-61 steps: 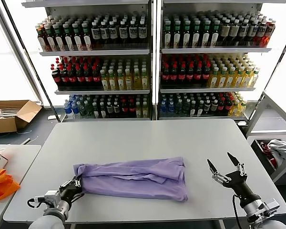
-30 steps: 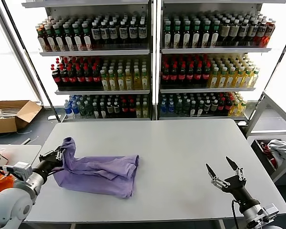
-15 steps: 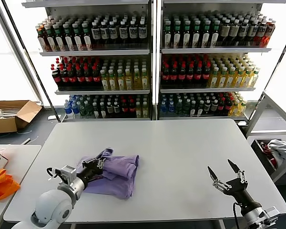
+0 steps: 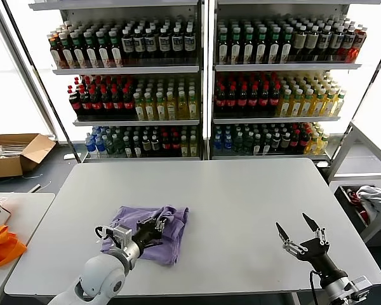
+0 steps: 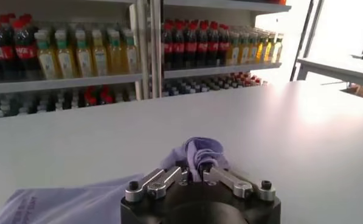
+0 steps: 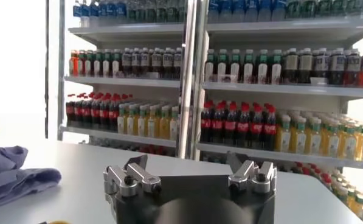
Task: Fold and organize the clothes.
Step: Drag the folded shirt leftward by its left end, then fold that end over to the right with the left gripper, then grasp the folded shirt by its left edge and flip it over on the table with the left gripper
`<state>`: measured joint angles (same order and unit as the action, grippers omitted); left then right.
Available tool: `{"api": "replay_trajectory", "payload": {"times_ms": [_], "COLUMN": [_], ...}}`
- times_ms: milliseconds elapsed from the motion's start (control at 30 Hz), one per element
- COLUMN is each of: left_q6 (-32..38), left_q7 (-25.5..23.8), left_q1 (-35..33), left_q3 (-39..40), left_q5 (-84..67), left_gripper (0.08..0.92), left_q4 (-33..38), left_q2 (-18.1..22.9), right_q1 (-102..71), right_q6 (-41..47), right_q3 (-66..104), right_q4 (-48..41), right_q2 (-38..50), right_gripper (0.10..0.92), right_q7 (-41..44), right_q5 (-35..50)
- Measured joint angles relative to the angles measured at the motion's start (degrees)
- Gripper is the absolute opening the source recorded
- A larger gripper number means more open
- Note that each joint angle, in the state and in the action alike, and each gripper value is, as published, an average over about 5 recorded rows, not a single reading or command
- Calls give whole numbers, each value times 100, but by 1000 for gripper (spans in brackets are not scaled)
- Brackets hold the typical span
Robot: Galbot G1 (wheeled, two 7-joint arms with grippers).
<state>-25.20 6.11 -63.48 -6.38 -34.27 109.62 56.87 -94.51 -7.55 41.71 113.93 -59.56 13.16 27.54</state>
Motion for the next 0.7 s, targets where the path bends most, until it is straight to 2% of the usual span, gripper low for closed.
{"api": "replay_trajectory", "payload": {"times_ms": [333, 600, 700], "left_q6": [-11, -84, -182], "left_q7": [-142, -207, -171], "left_q1": [-227, -459, -558], "left_q3": [-316, -1236, -1649], "left_q5": [-255, -628, -693], "left_gripper": [533, 762, 811], "left_q4": [447, 782, 716], "left_q2": [-52, -308, -384], "right_q1": [135, 178, 175], "right_q6": [32, 52, 53], "right_q3": [-158, -257, -284], "right_q4": [-23, 10, 24], "right_q2": [-51, -32, -44], "right_gripper": [823, 823, 823], "right_q7": [-6, -17, -18], "right_q5": [-49, -86, -106]}}
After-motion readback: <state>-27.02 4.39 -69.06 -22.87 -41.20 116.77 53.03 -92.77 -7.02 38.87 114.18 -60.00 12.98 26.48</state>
